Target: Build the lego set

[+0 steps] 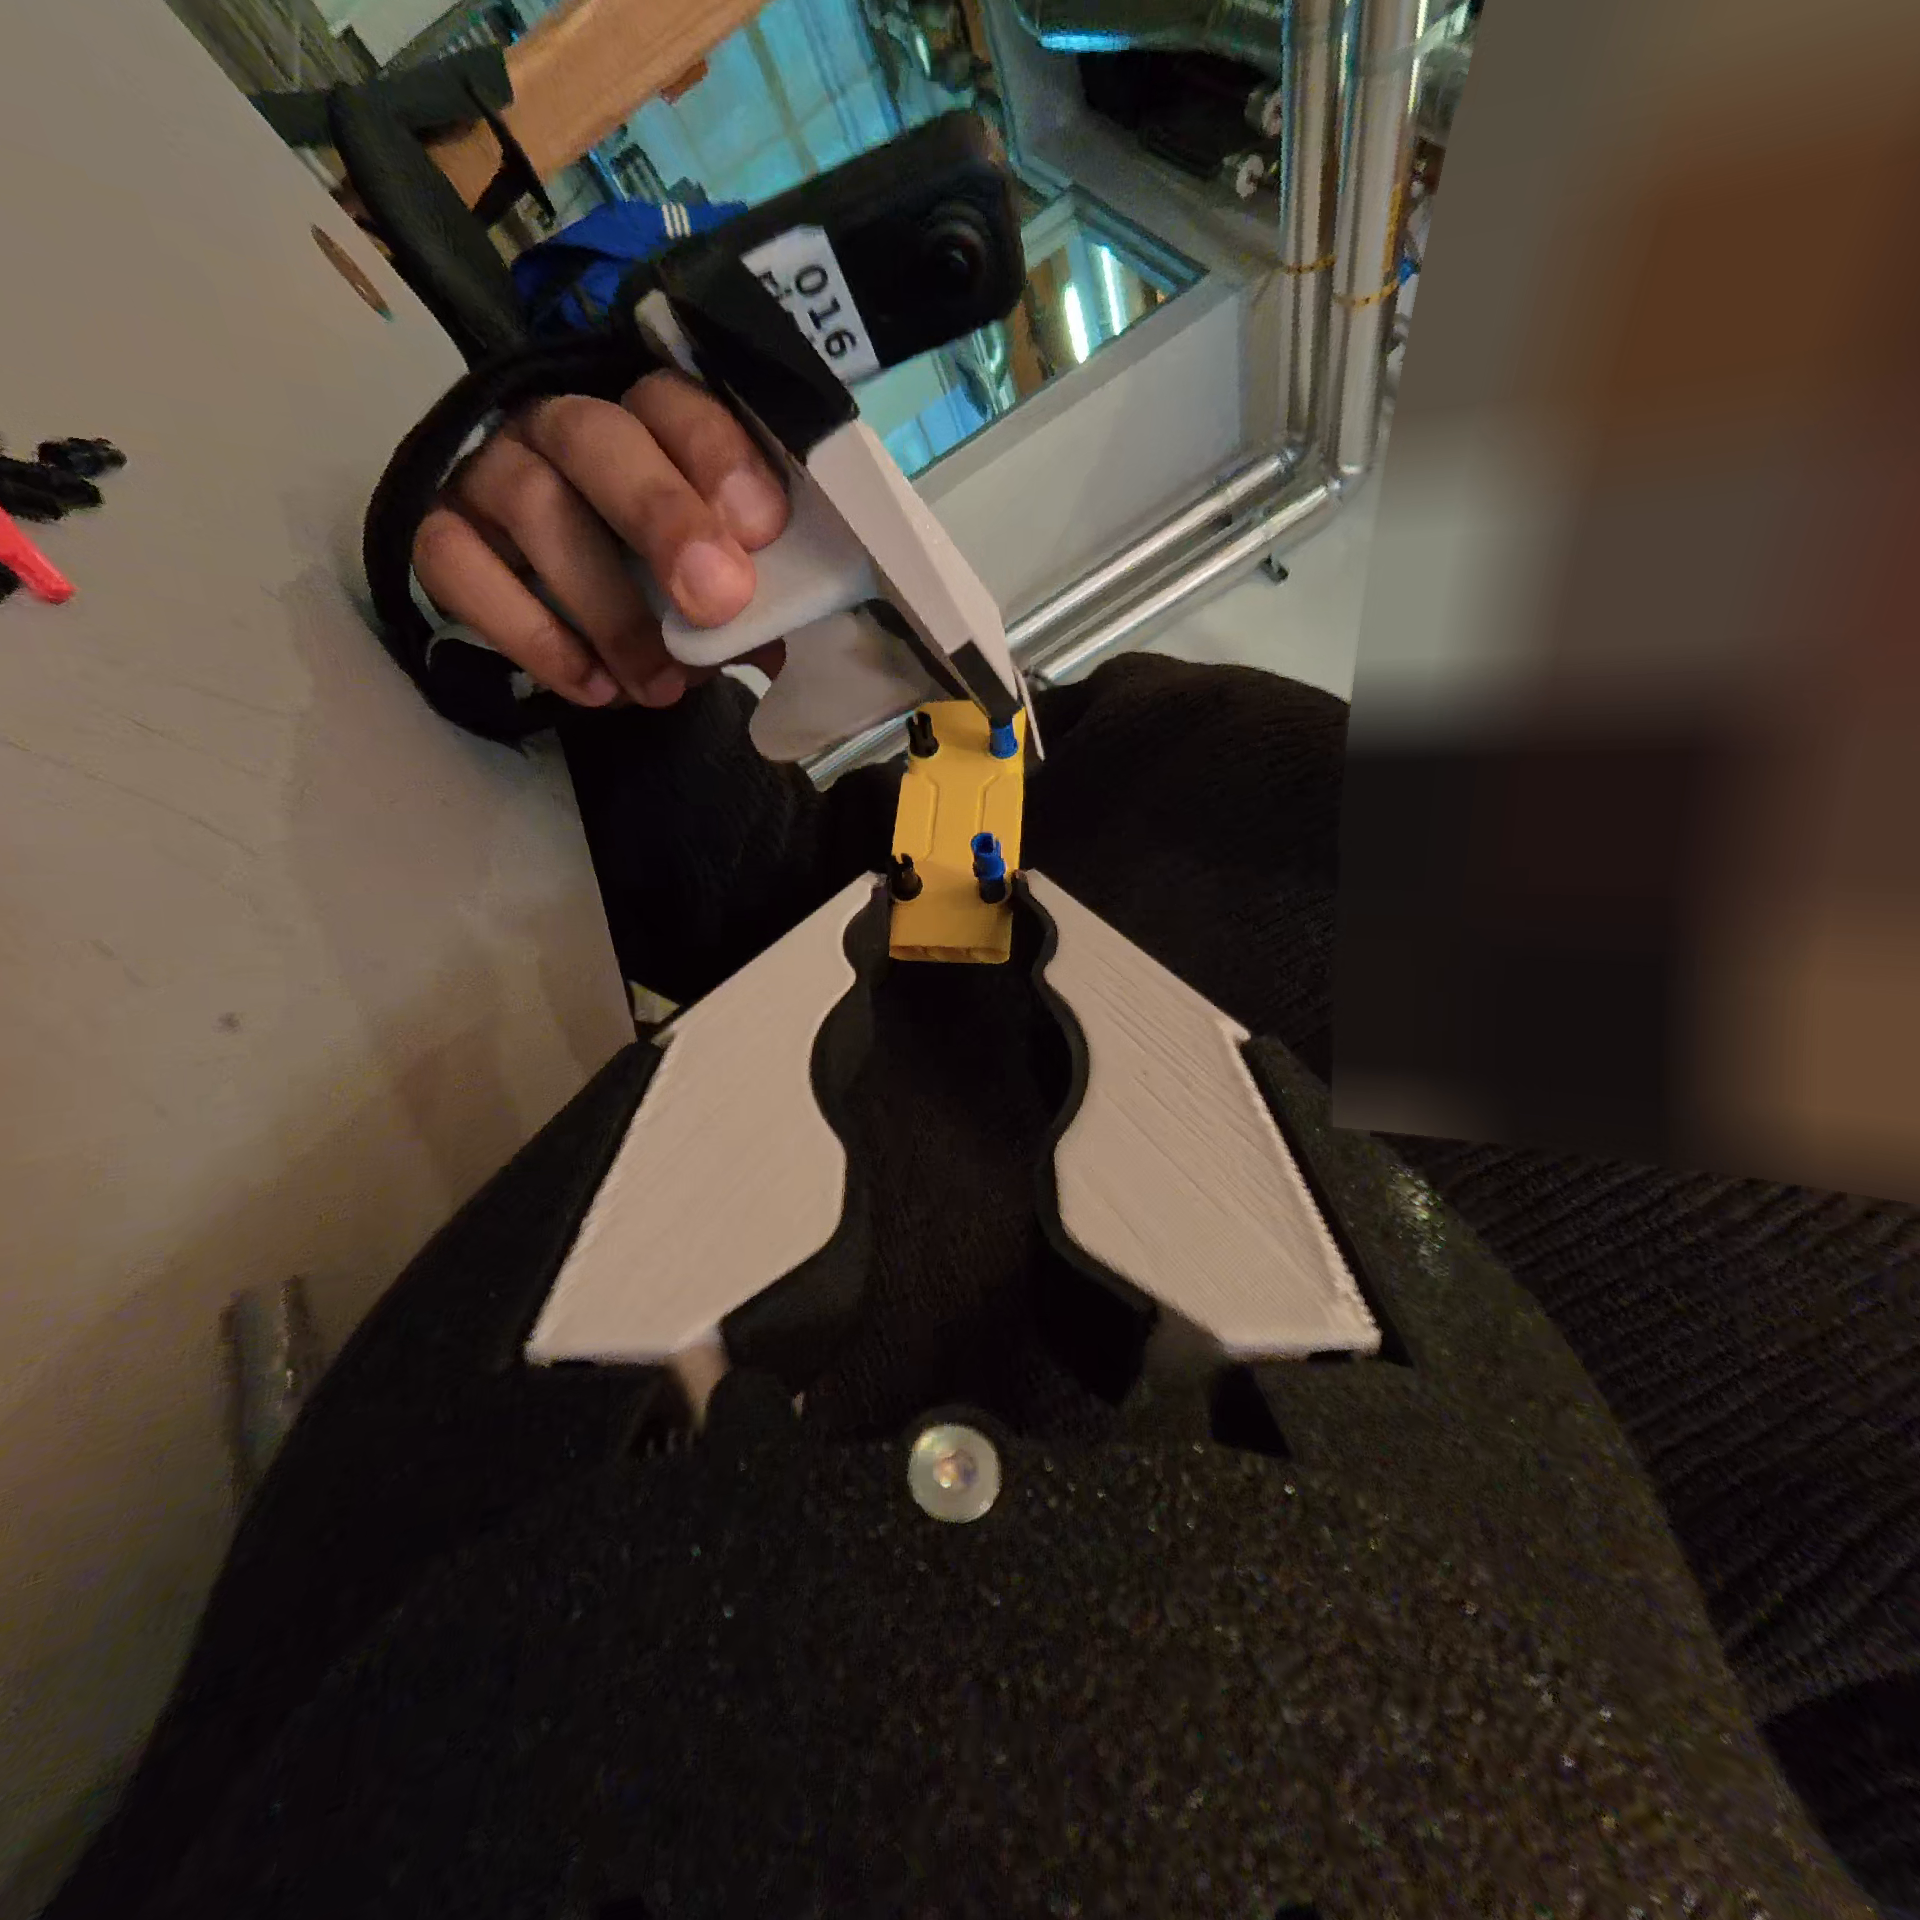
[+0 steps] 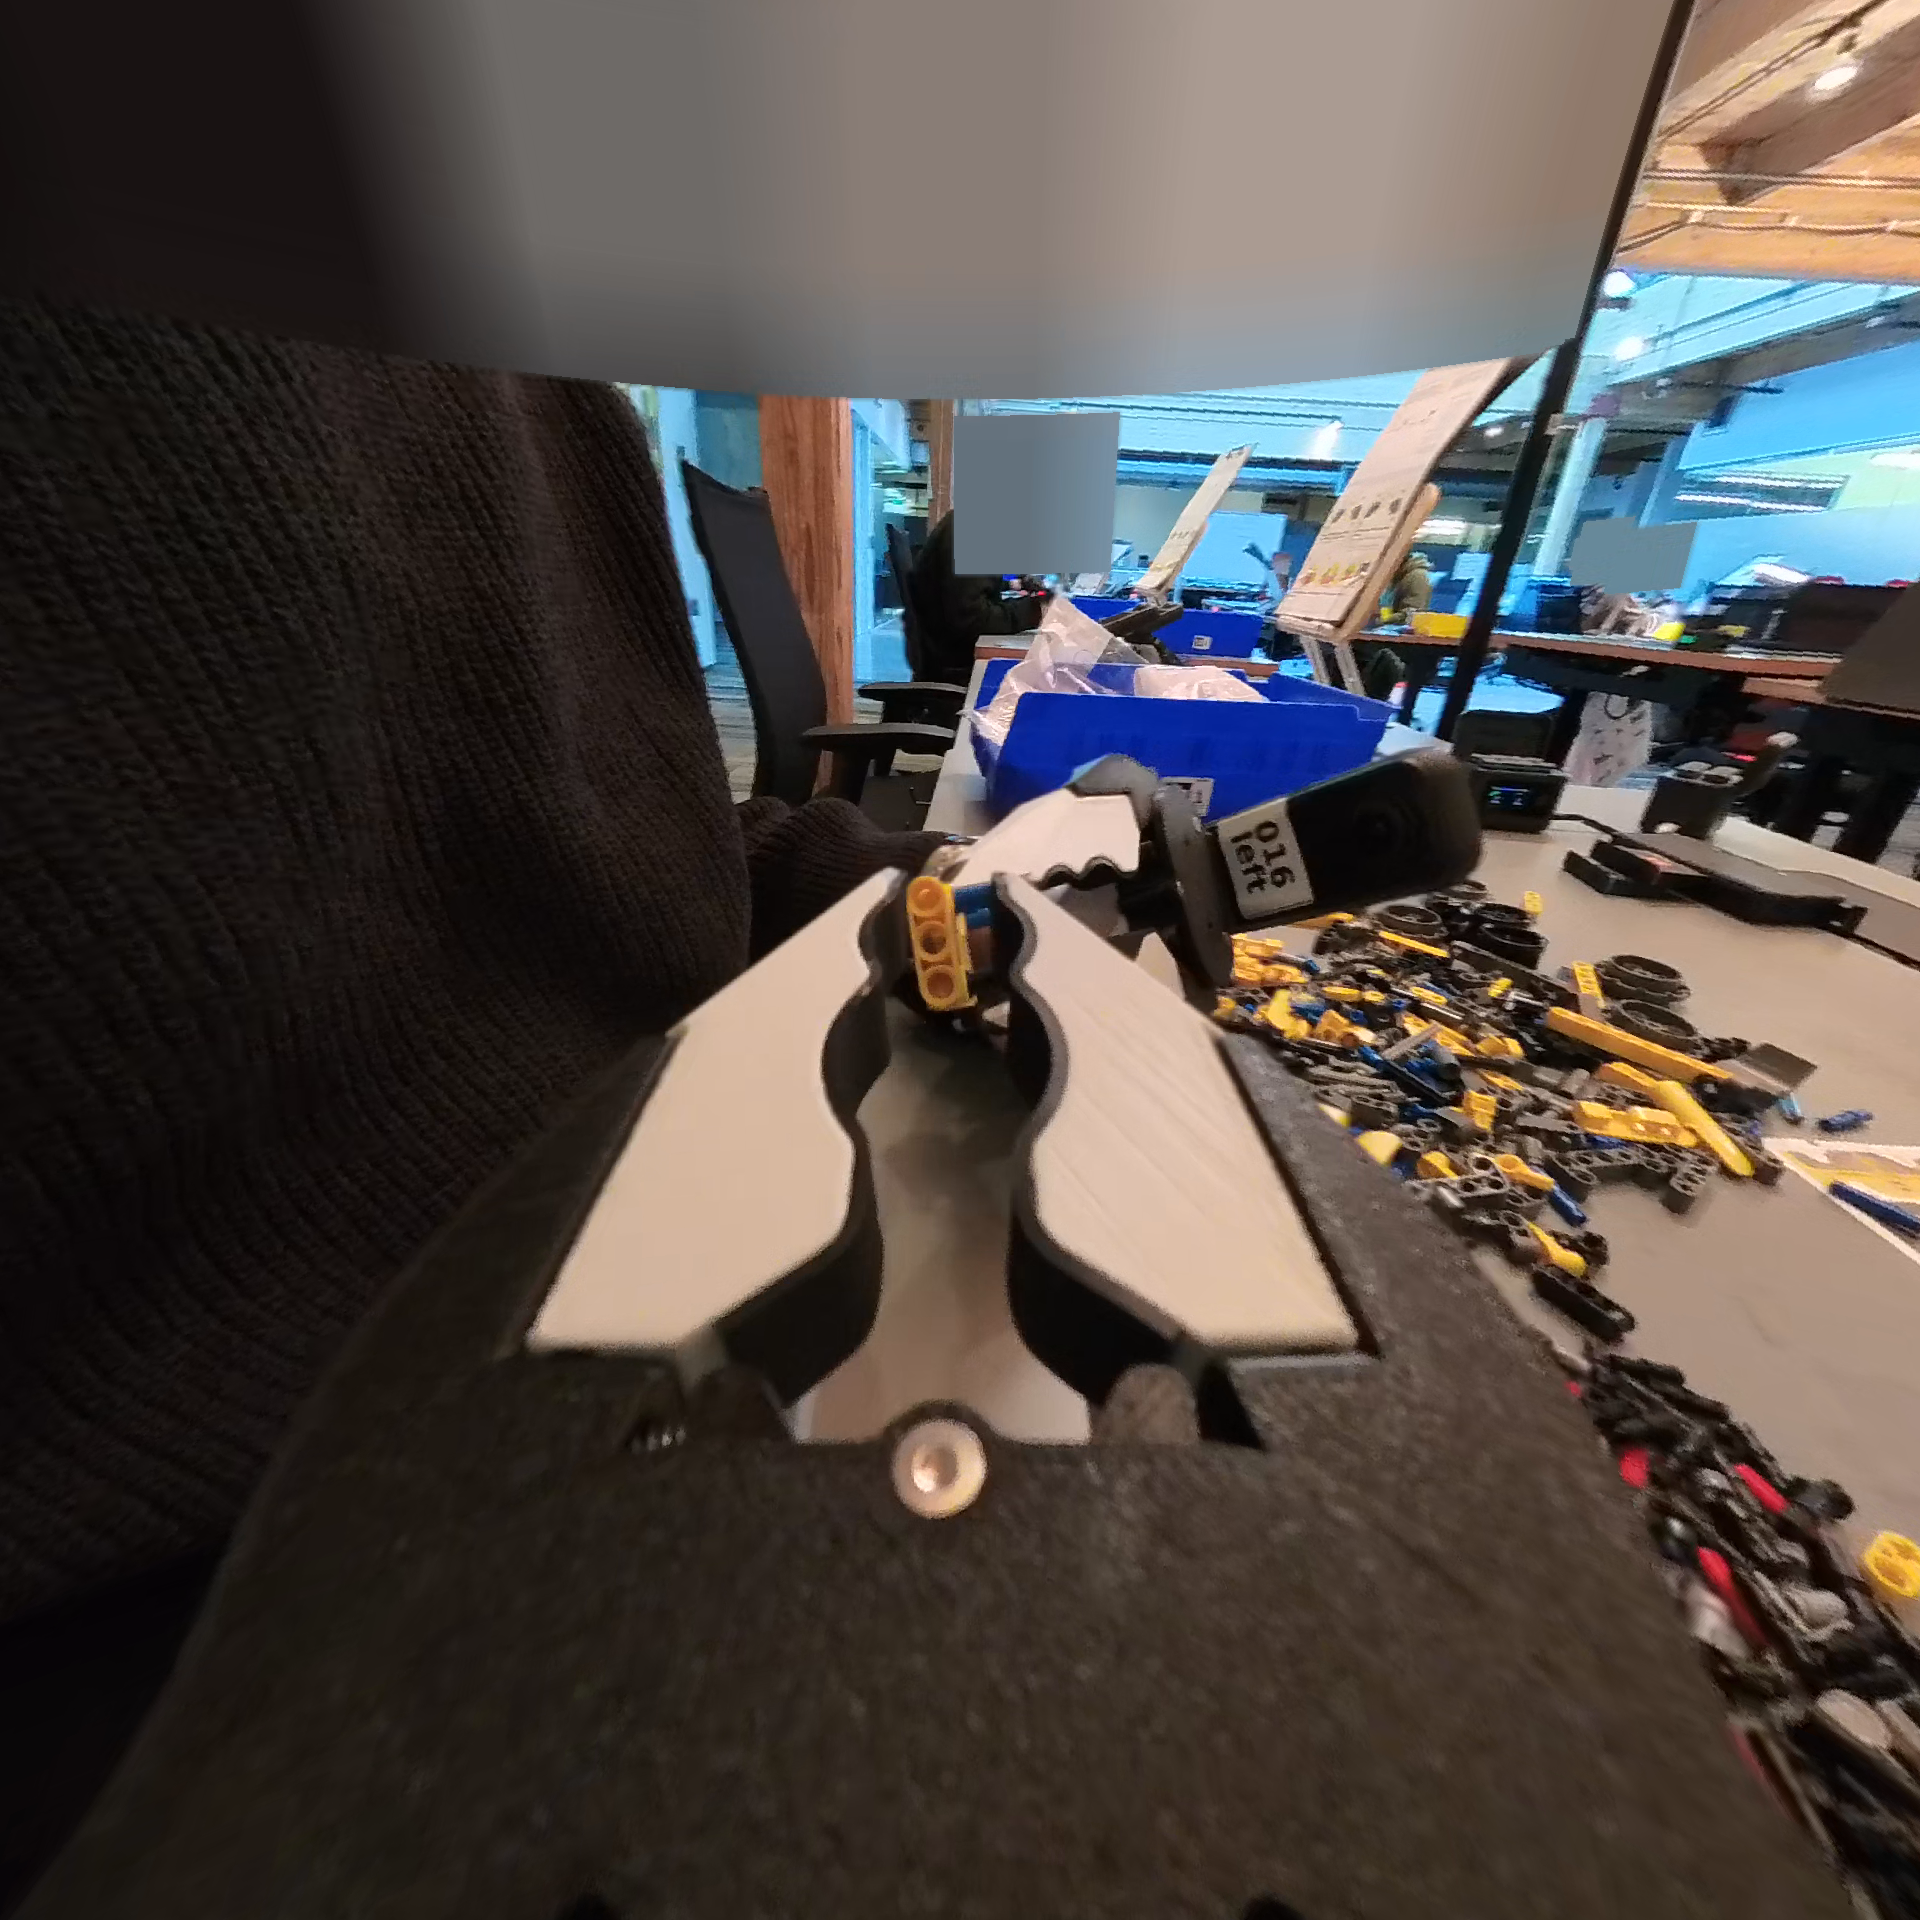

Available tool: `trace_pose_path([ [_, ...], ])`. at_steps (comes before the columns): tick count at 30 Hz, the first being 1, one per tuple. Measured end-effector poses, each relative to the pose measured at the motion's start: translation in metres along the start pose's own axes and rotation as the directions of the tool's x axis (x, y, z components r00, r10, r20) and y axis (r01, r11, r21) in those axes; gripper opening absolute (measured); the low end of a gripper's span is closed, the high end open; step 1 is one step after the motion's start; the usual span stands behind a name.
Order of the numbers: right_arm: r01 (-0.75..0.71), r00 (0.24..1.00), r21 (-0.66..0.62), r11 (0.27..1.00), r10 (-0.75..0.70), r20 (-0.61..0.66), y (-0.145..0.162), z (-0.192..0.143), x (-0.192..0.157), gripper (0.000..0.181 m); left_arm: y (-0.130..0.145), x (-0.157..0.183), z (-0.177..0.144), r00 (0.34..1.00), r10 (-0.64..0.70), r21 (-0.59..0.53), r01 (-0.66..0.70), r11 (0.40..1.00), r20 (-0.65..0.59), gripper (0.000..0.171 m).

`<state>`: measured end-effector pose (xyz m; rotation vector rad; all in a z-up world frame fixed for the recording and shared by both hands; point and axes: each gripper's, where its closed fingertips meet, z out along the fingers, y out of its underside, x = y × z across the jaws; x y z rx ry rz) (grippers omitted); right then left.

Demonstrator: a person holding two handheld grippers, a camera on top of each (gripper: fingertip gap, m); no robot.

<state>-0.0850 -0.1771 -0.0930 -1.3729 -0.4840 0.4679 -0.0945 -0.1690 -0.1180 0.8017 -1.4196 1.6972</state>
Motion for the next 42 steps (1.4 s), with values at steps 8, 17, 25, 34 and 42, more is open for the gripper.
trace_pose_path([
  [8,-0.01,1.0,0.004,1.0,0.01,0.015,0.0,0.0,-0.002,0.015,0.0,0.0,0.001,1.0,0.006,-0.003,-0.006,1.0,0.001,0.023],
  [17,-0.005,0.993,0.074,0.997,0.013,-0.115,-0.011,-0.01,0.02,0.015,-0.027,-0.005,-0.01,0.969,0.181,0.139,-0.205,0.969,0.169,0.038],
  [25,-0.115,0.965,0.155,0.981,0.148,-0.217,-0.016,-0.025,0.047,0.015,-0.059,0.001,-0.028,0.706,0.487,0.16,-0.637,0.754,0.514,0.045],
  [34,-0.279,0.947,0.198,0.94,0.303,-0.107,-0.015,-0.023,0.044,0.015,-0.053,-0.004,-0.018,0.578,0.579,0.043,-0.728,0.684,0.575,0.046],
  [42,-0.334,0.936,0.201,0.921,0.349,-0.047,-0.015,-0.021,0.039,0.015,-0.045,0.0,-0.011,0.539,0.641,-0.004,-0.764,0.645,0.546,0.043],
])
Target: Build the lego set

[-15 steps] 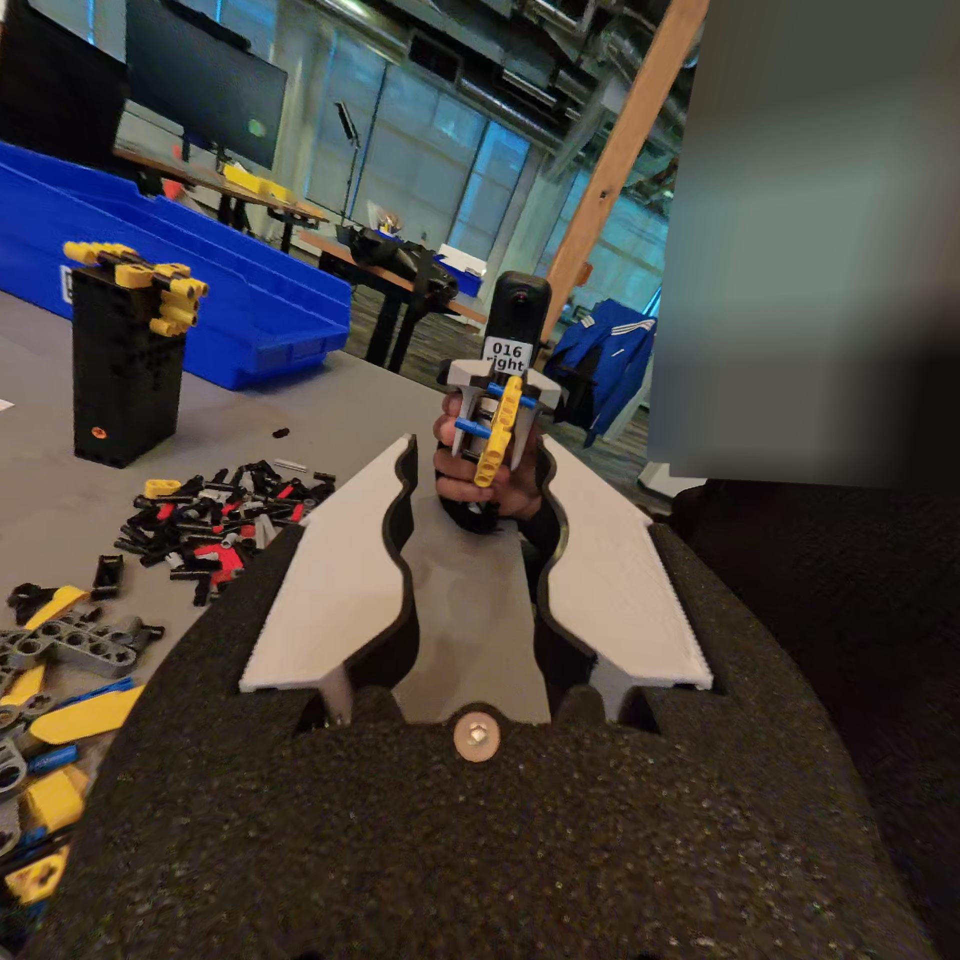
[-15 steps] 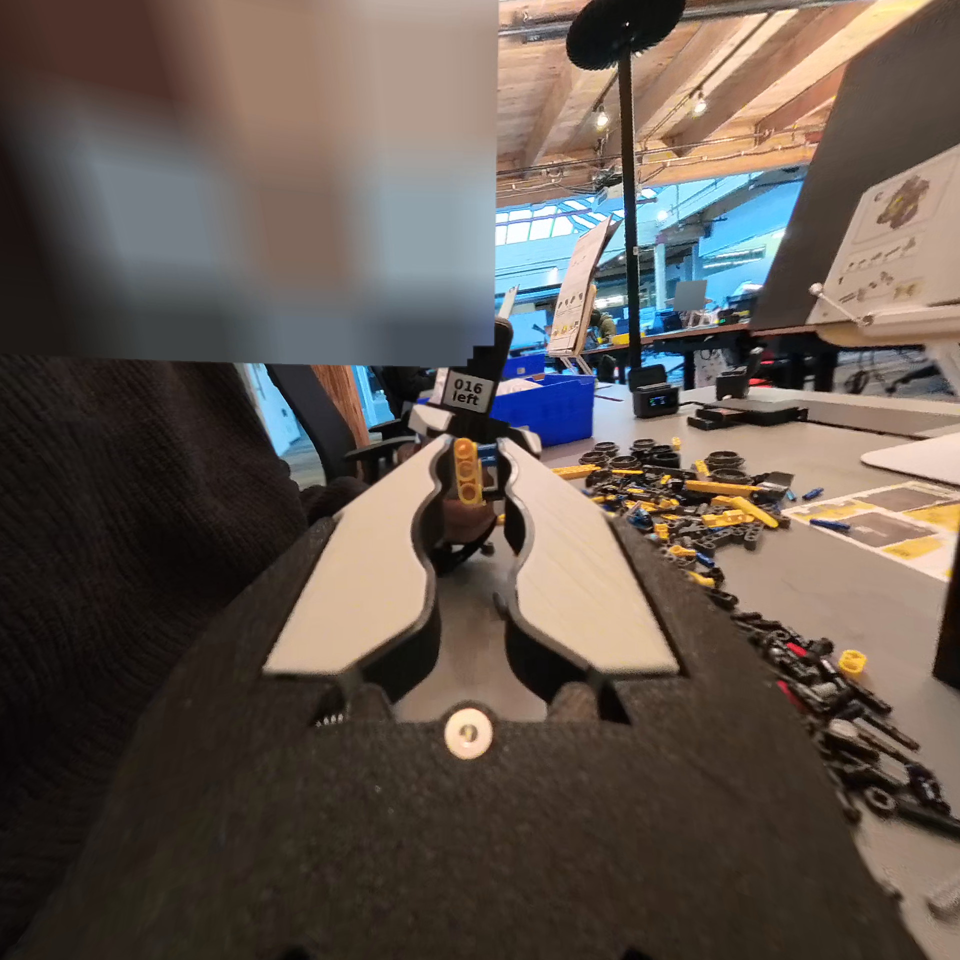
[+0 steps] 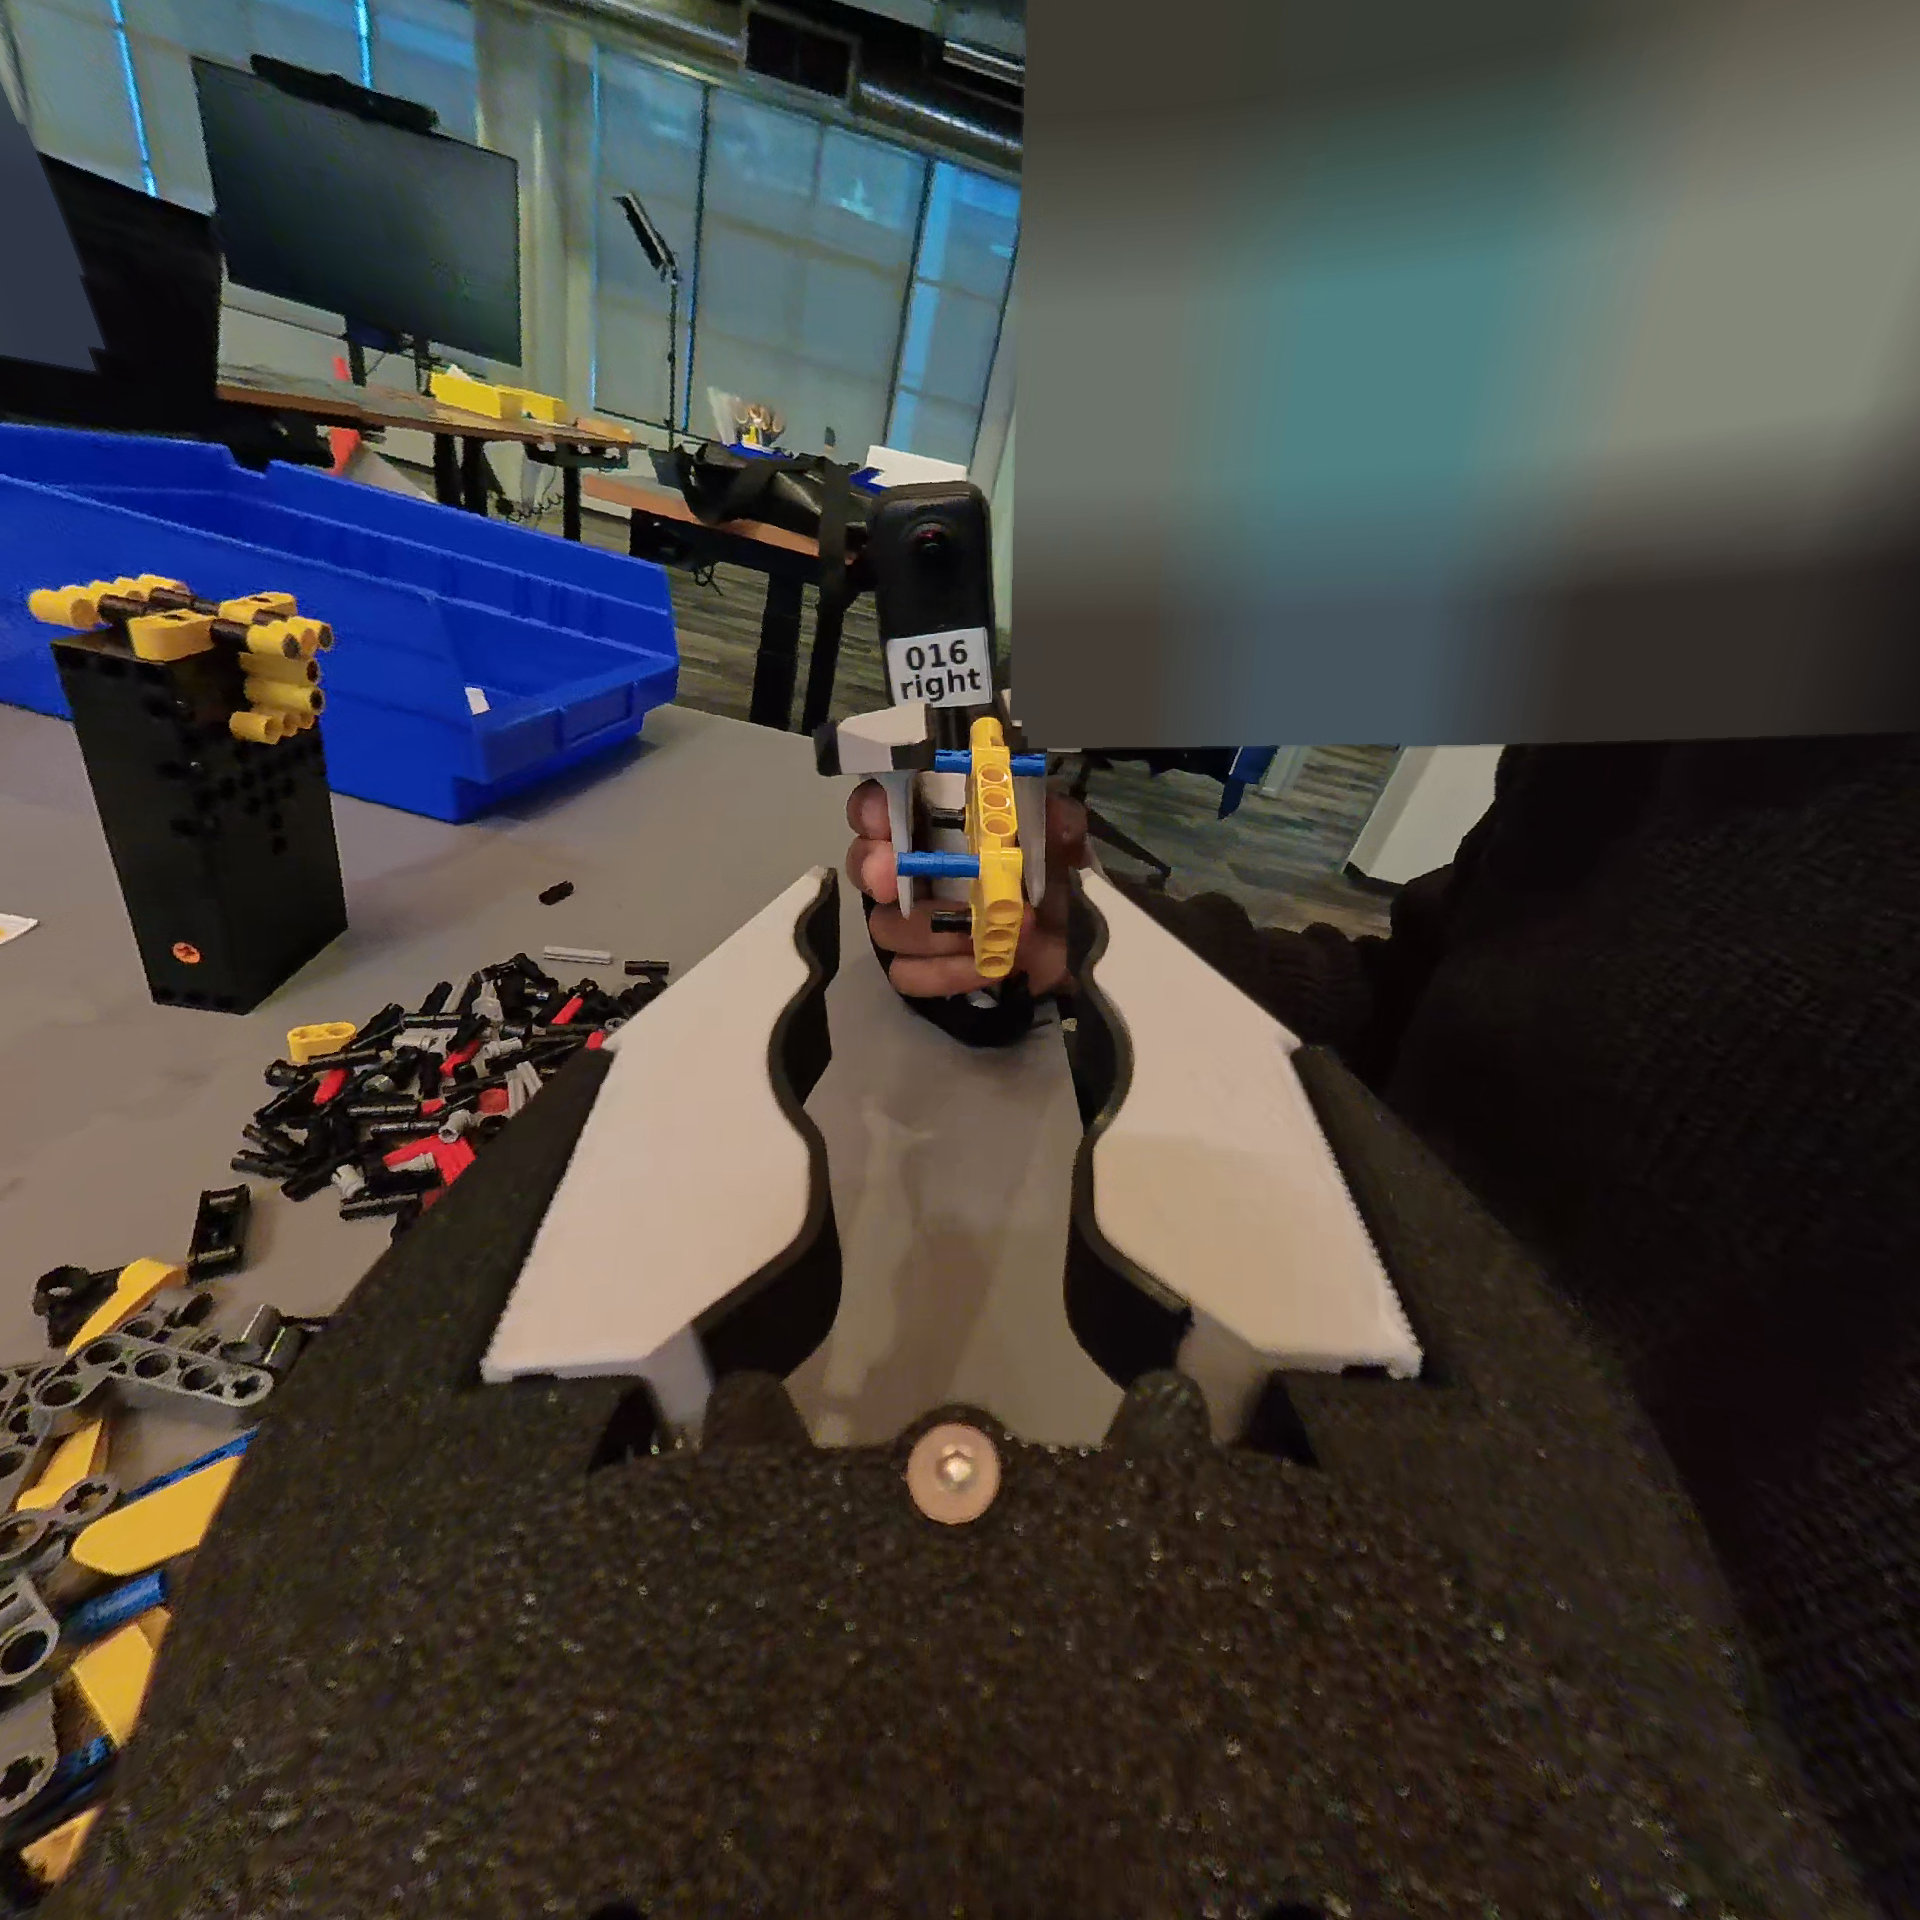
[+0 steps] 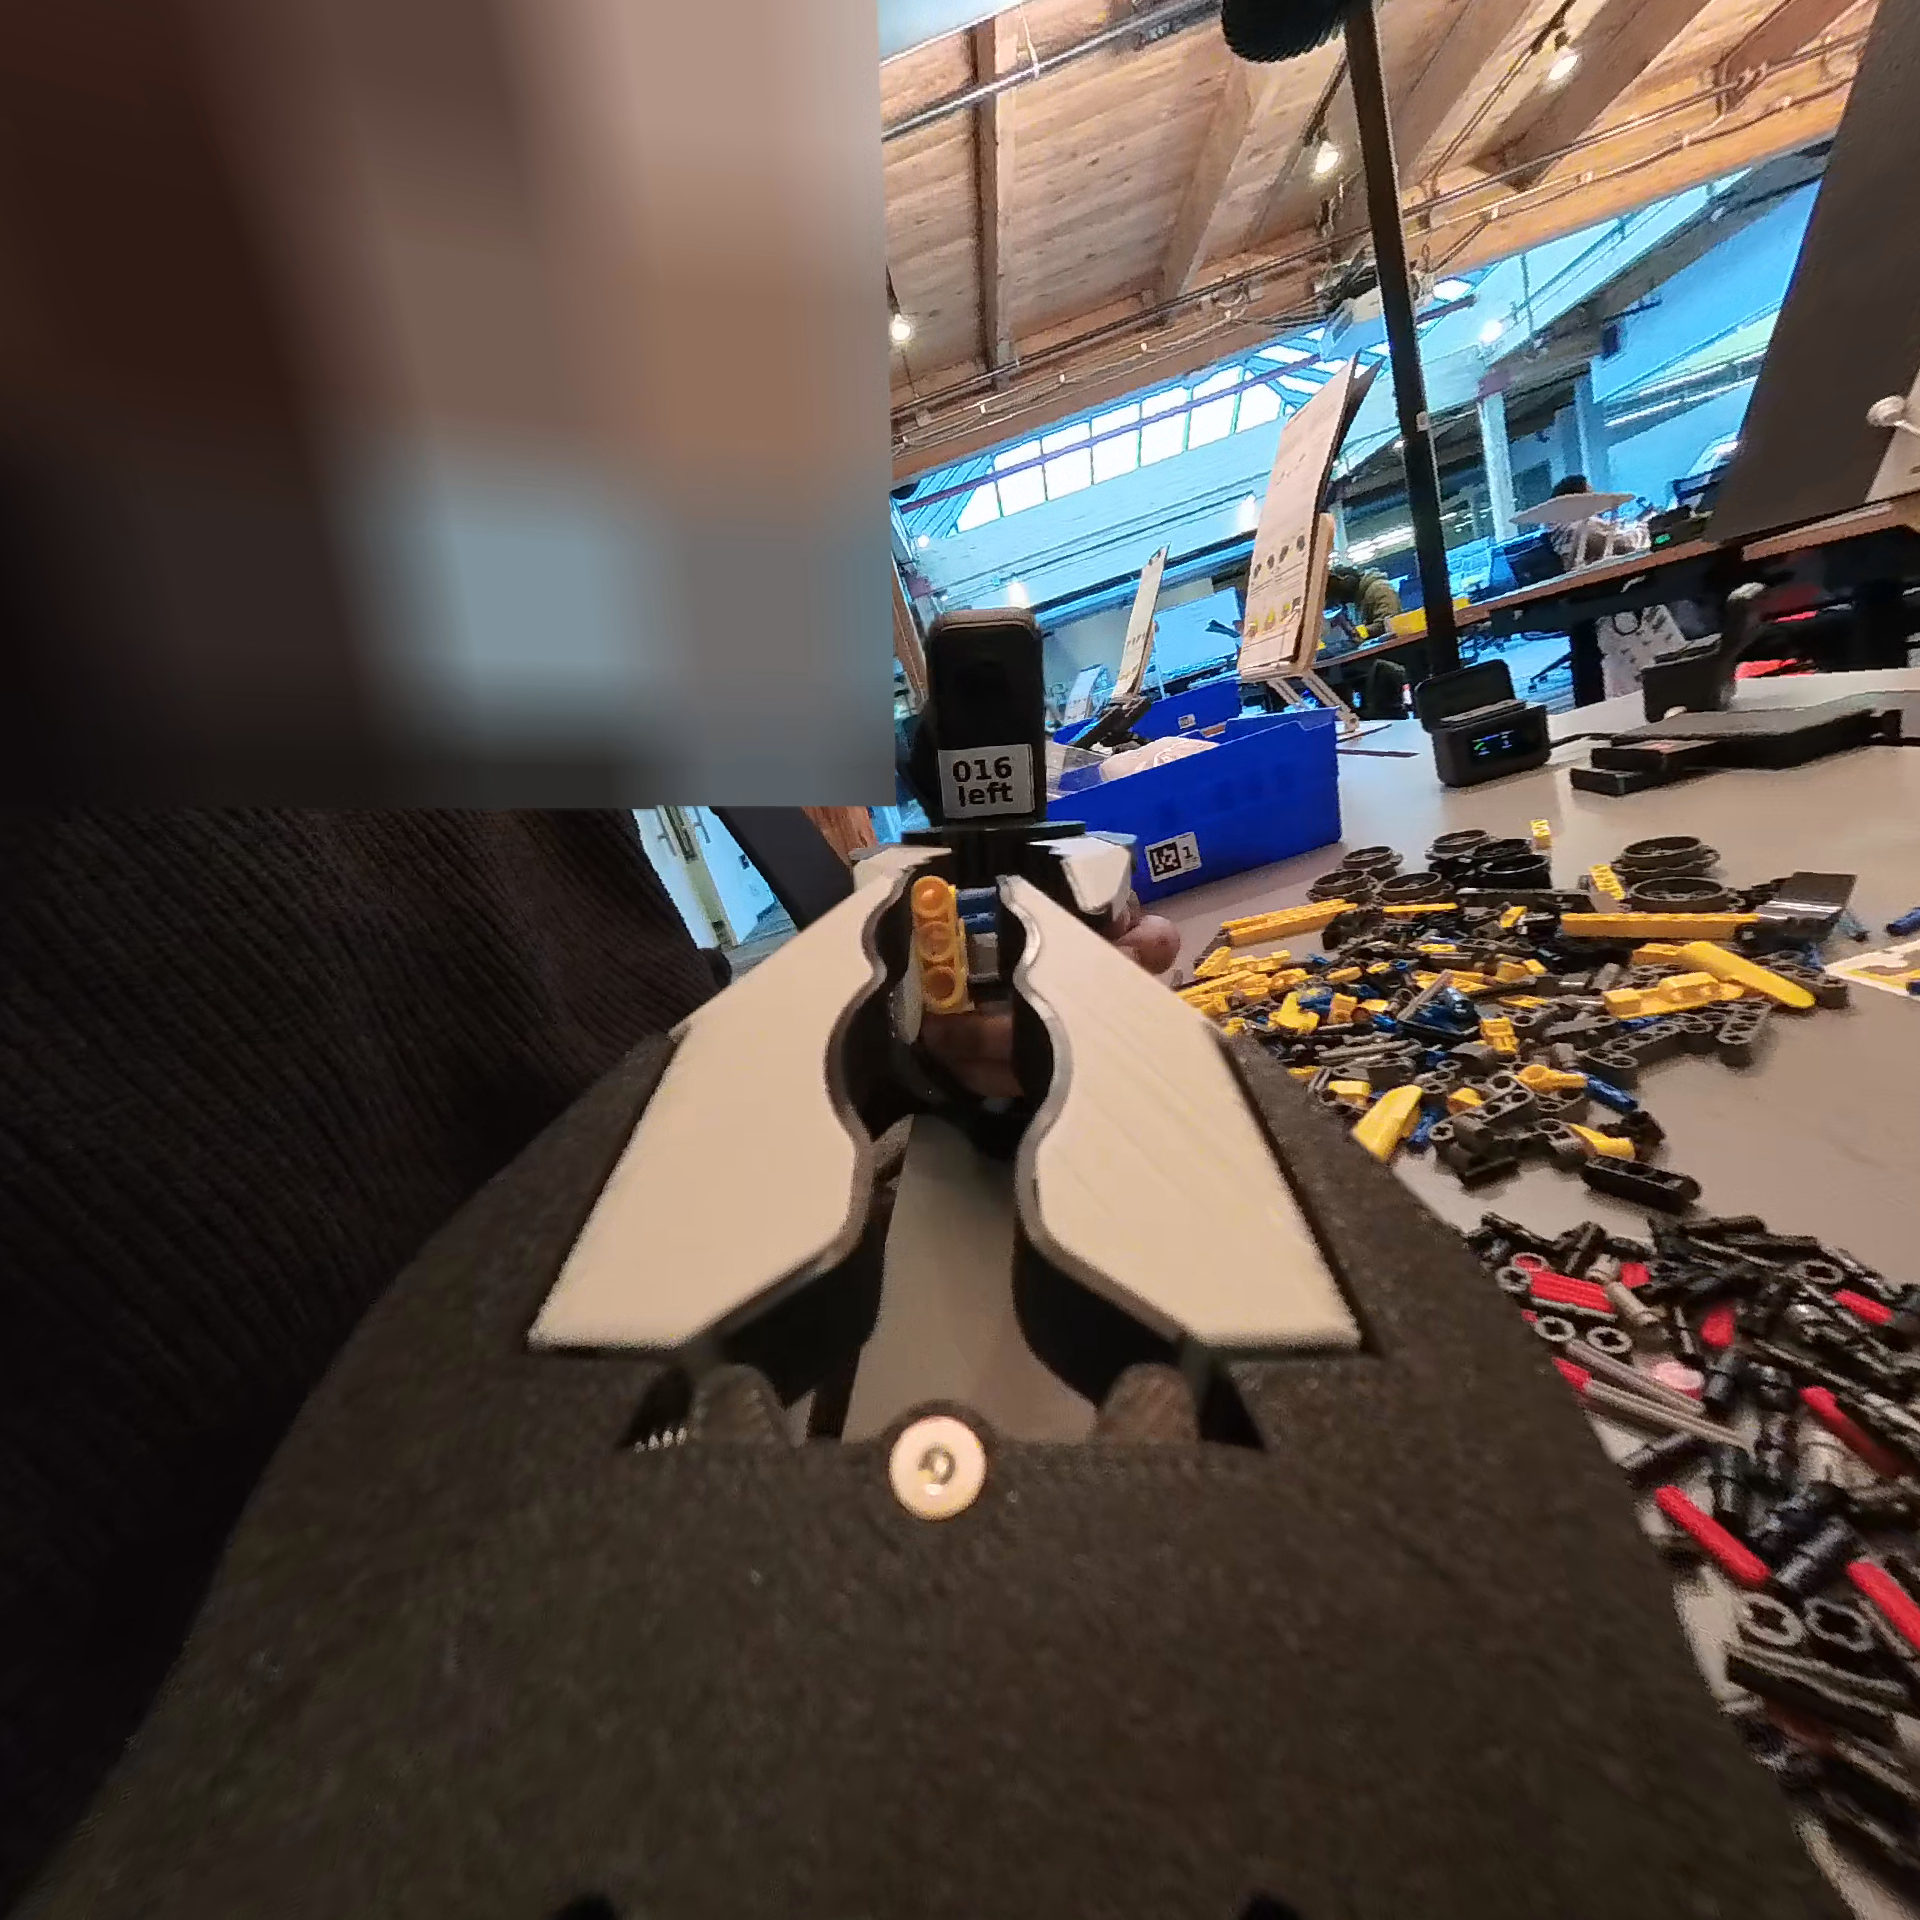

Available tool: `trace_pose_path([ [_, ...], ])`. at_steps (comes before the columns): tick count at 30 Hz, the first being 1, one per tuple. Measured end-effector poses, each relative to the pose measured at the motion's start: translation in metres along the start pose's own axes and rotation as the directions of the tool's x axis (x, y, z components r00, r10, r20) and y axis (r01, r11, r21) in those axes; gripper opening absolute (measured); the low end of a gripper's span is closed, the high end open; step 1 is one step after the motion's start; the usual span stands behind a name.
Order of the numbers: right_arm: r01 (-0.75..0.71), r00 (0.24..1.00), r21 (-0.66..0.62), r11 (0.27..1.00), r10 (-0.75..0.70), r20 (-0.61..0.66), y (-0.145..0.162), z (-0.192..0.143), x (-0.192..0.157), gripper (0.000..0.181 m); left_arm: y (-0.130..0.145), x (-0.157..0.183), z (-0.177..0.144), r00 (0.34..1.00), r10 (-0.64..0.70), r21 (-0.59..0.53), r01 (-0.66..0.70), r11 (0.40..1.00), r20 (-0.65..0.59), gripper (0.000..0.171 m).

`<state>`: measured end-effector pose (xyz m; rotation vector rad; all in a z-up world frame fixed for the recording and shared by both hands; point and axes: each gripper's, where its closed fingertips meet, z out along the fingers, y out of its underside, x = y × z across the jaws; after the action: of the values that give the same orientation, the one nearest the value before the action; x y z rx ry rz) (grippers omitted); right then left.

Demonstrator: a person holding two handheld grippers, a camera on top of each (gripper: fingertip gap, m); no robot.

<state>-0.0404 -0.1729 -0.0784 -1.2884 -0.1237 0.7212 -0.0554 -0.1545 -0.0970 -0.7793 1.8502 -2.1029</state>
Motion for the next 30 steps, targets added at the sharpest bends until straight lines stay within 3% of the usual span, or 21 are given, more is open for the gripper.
trace_pose_path([
  [6,-0.041,0.999,0.005,0.999,0.041,0.019,0.0,-0.0004,-0.0003,0.014,0.0002,0.0037,-0.0002,0.999,0.039,-0.001,-0.039,0.999,-0.008,0.027],
  [30,-0.096,0.994,-0.005,0.995,0.096,0.048,0.0024,0.001,-0.0014,0.014,0.0033,0.0064,0.0015,0.997,0.075,-0.021,-0.075,0.997,-0.002,0.024],
])
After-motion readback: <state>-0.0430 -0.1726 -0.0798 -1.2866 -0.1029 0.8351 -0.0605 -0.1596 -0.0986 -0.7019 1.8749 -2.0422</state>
